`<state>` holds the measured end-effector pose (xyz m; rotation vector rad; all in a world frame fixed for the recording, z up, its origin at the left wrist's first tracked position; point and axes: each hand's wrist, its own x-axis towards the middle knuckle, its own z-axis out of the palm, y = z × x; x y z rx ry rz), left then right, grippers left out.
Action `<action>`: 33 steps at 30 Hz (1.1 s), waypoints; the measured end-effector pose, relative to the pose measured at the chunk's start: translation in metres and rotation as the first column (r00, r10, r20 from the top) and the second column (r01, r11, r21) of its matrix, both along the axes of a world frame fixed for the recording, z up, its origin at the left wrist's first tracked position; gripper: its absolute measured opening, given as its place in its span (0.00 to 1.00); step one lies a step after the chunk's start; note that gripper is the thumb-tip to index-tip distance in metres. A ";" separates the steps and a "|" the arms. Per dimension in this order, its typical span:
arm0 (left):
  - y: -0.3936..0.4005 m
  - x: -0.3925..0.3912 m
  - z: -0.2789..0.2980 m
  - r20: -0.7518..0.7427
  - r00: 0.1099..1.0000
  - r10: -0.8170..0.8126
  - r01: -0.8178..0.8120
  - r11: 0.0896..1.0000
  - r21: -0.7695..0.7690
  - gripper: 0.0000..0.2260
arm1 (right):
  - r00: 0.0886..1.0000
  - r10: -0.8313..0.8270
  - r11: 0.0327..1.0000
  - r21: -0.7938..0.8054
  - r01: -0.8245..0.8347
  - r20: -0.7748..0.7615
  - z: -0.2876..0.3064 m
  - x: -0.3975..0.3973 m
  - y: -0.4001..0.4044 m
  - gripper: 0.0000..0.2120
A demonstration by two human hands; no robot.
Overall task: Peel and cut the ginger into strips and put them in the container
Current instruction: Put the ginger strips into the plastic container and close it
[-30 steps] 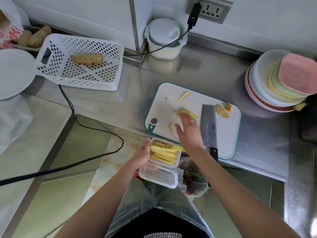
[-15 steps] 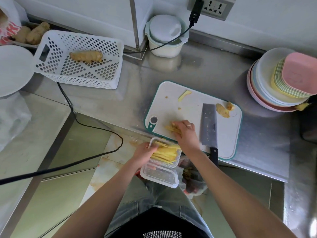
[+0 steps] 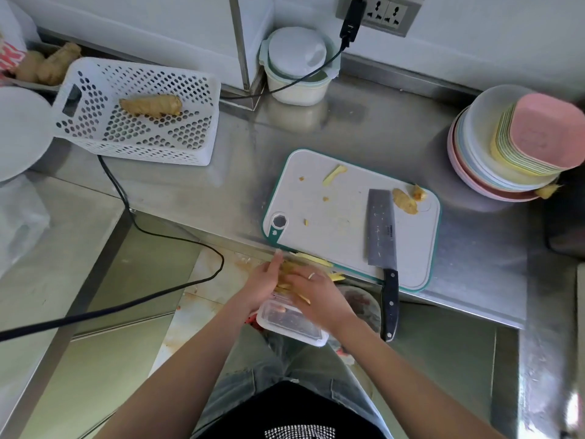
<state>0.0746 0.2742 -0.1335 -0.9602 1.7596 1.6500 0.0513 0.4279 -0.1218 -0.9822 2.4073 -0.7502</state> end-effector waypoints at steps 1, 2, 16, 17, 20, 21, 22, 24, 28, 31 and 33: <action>0.000 -0.001 0.001 0.002 1.000 0.003 -0.003 1.000 -0.003 0.29 | 1.000 -0.019 0.999 -0.032 0.019 -0.023 0.002 0.003 0.001 0.16; 0.000 -0.002 0.001 -0.002 1.000 0.002 -0.002 1.000 -0.010 0.29 | 0.997 -0.061 0.994 -0.093 0.056 -0.049 0.007 0.004 0.002 0.16; 0.000 0.003 0.002 -0.003 0.995 -0.100 0.100 0.995 -0.015 0.34 | 0.979 -0.177 0.975 0.116 0.188 -0.105 0.013 -0.006 0.017 0.12; 0.001 0.002 0.003 -0.017 0.993 -0.120 0.120 0.993 -0.016 0.32 | 0.977 -0.178 0.979 0.076 0.188 -0.115 0.011 -0.005 0.014 0.11; 0.001 0.001 0.002 -0.004 0.996 -0.086 0.086 0.996 0.018 0.29 | 0.973 -0.210 0.975 0.053 0.216 -0.100 0.013 -0.007 0.009 0.09; 0.001 0.001 0.002 0.012 0.998 -0.069 0.068 0.997 0.027 0.29 | 0.967 -0.213 0.974 0.047 0.222 -0.137 0.015 -0.008 0.009 0.09; 0.000 0.001 0.000 0.021 0.997 -0.071 0.070 0.997 0.033 0.29 | 0.958 -0.211 0.974 0.041 0.223 -0.193 0.018 -0.009 0.011 0.11; -0.002 0.003 0.001 0.022 0.989 -0.143 0.142 0.988 0.055 0.30 | 0.923 -0.272 0.961 -0.034 0.273 -0.270 0.019 -0.013 0.017 0.11; -0.007 0.005 -0.004 -0.003 0.972 -0.234 0.228 0.947 0.227 0.30 | 0.941 -0.328 0.941 0.053 0.333 -0.088 0.014 -0.028 0.018 0.19; -0.006 0.004 -0.010 -0.001 0.973 -0.232 0.227 0.954 0.197 0.33 | 0.971 -0.232 0.962 0.133 0.238 -0.059 0.012 -0.025 0.011 0.20; -0.004 0.004 -0.010 -0.013 0.983 -0.181 0.180 0.964 0.197 0.32 | 0.964 -0.245 0.960 0.111 0.256 -0.100 0.009 -0.020 0.008 0.19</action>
